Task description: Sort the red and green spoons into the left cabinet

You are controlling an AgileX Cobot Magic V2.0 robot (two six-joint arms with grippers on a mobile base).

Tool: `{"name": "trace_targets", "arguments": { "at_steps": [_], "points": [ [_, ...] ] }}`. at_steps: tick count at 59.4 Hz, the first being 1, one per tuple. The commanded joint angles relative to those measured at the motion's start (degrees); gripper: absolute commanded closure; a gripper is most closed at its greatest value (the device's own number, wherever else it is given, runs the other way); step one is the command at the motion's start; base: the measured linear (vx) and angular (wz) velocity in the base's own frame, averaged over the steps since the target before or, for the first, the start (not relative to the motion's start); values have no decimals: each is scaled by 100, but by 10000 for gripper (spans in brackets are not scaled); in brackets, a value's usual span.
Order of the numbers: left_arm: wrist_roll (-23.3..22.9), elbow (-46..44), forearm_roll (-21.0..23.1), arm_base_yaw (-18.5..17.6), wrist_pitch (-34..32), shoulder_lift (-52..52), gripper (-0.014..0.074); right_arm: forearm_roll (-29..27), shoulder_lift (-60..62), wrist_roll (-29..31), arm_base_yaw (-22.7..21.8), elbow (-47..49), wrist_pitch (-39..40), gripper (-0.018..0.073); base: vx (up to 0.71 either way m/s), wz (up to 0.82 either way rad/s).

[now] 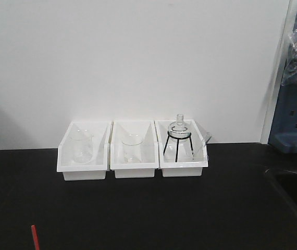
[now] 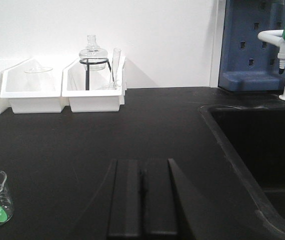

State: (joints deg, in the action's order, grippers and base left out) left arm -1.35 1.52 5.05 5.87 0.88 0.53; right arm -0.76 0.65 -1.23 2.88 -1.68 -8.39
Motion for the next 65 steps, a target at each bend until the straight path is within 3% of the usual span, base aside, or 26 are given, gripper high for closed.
{"name": "trace_targets", "arguments": {
  "at_steps": [1, 46, 55, 62, 65],
  "points": [
    [-41, -9, 15, -16, -471, 115, 594, 42, 73, 13, -37, -63, 499, 561, 0, 0],
    [-41, -9, 15, -16, -506, 115, 594, 42, 73, 13, -37, -63, 630, 561, 0, 0],
    [-115, -20, 88, -16, -1155, 115, 594, 42, 73, 18, -37, -45, 968, 561, 0, 0],
    [-585, -186, 362, -16, -1712, 115, 594, 36, 73, 7, -37, 121, 1097, 561, 0, 0],
    [-751, -405, 356, -16, -1667, 115, 594, 36, 73, 7, -37, 299, 1072, 561, 0, 0]
  ]
}}
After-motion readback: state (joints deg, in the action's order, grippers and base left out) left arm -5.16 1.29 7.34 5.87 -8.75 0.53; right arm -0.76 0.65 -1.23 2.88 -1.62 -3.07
